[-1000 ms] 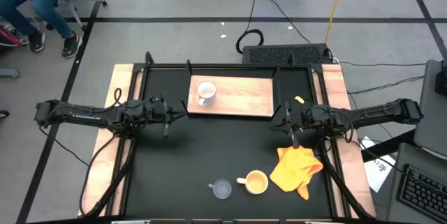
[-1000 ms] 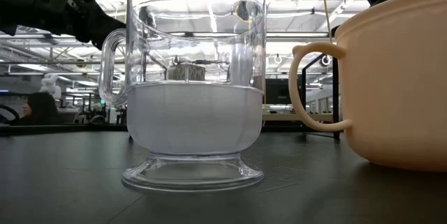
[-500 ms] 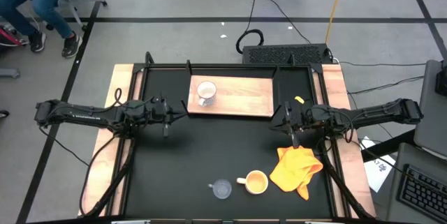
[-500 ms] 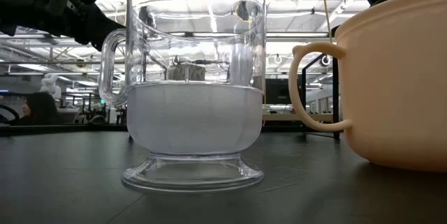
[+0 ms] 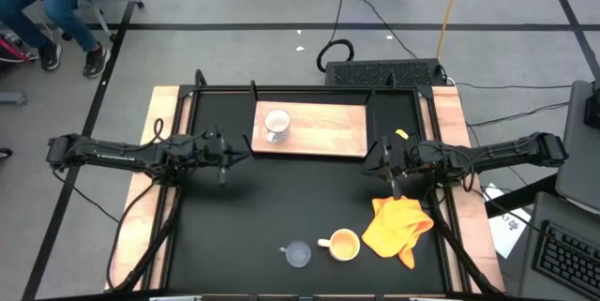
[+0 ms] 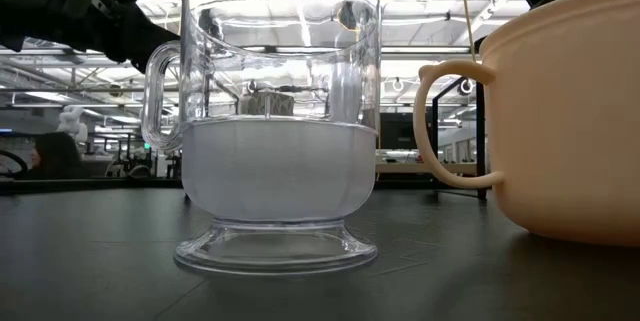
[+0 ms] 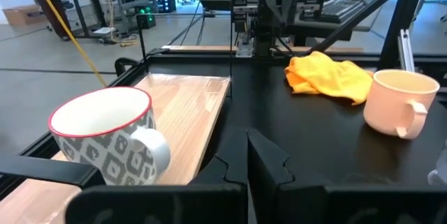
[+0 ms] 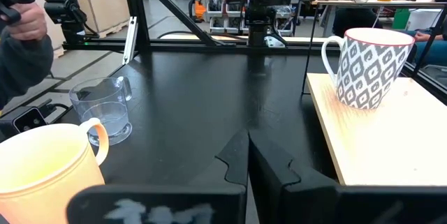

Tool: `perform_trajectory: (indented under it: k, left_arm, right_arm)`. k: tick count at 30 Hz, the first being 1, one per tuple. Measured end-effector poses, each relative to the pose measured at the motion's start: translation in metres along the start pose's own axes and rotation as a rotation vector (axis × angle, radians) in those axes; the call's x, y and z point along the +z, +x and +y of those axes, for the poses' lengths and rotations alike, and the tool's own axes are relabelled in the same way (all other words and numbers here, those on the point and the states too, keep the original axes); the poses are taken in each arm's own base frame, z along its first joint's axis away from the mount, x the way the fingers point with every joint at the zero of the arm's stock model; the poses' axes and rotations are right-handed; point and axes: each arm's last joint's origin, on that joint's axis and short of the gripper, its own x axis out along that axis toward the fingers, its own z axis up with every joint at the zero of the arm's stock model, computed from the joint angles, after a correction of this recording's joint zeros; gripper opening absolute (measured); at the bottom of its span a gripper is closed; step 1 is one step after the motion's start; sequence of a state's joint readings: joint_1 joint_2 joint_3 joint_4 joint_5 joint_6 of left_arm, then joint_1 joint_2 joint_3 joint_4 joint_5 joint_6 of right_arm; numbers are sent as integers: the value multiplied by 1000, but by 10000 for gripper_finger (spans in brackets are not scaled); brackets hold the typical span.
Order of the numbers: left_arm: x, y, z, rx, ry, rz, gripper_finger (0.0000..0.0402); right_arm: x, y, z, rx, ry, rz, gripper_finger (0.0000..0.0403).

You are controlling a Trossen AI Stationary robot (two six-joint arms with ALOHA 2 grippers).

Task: Stack small to large cups/mugs on shelf
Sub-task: Put the orange mug on the shelf

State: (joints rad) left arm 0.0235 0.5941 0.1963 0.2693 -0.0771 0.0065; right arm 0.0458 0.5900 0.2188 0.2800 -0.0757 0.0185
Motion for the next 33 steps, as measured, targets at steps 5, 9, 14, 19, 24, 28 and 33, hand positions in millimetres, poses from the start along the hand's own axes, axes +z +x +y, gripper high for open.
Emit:
perform_trajectory:
  k: [5,9,14,19,24,28,33]
  left_arm:
    - [2,0,-1,-36,-9,-17,0]
    - [2,0,-1,-43,-10,-18,0]
    - [2,0,-1,-43,-11,-18,2]
    - [2,0,-1,-43,-18,-19,2]
    - [2,0,-1,-42,-35,-20,18]
    - [2,0,-1,-43,-57,-19,22]
    - [2,0,-1,-43,-66,-19,11]
  right_arm:
    - [0,0,0,0,3,0,0]
    - [-1,0,0,0,3,0,0]
    - [-8,0,0,8,2,-19,0]
    - [-8,-1,3,90,-18,-75,0]
    - [-1,-2,7,161,-36,-159,17]
    - [7,-4,10,179,-40,-246,51]
    - [12,-4,16,216,-57,-267,105]
